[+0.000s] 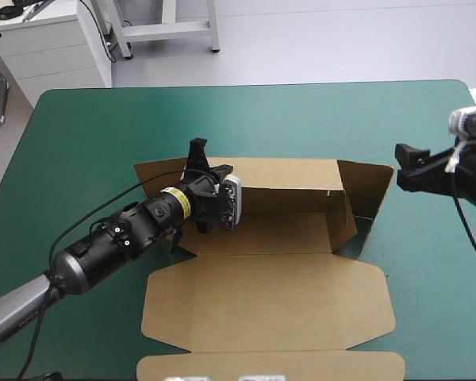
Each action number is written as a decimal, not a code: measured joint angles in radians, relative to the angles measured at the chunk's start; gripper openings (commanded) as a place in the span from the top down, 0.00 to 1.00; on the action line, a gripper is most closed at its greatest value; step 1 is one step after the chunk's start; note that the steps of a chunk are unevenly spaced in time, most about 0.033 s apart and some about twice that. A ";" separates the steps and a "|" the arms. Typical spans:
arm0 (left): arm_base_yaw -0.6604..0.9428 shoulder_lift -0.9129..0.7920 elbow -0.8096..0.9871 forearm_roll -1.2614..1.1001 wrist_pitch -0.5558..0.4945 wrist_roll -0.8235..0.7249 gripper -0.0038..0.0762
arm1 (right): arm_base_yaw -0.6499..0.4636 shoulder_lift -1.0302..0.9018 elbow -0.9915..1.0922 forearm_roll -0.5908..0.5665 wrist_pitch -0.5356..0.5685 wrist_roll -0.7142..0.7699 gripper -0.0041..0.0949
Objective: Fold the box
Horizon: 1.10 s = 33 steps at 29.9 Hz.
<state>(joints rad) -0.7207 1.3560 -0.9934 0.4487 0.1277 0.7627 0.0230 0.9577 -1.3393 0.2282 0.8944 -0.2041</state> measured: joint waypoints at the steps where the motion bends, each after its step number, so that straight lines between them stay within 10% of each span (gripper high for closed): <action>1: 0.000 0.000 0.000 0.000 0.000 -0.003 0.96 | 0.000 0.030 -0.021 0.000 0.000 0.006 0.15; 19: 0.000 0.000 0.000 0.003 0.004 -0.012 0.96 | 0.000 0.659 -0.334 0.007 0.197 0.079 0.16; 33: 0.000 0.000 0.000 0.003 0.009 -0.017 0.96 | 0.000 0.687 -0.296 0.011 0.333 0.056 0.16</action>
<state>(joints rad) -0.7207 1.3560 -0.9934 0.4518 0.1366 0.7461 0.0230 1.6443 -1.6355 0.2391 1.2276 -0.1477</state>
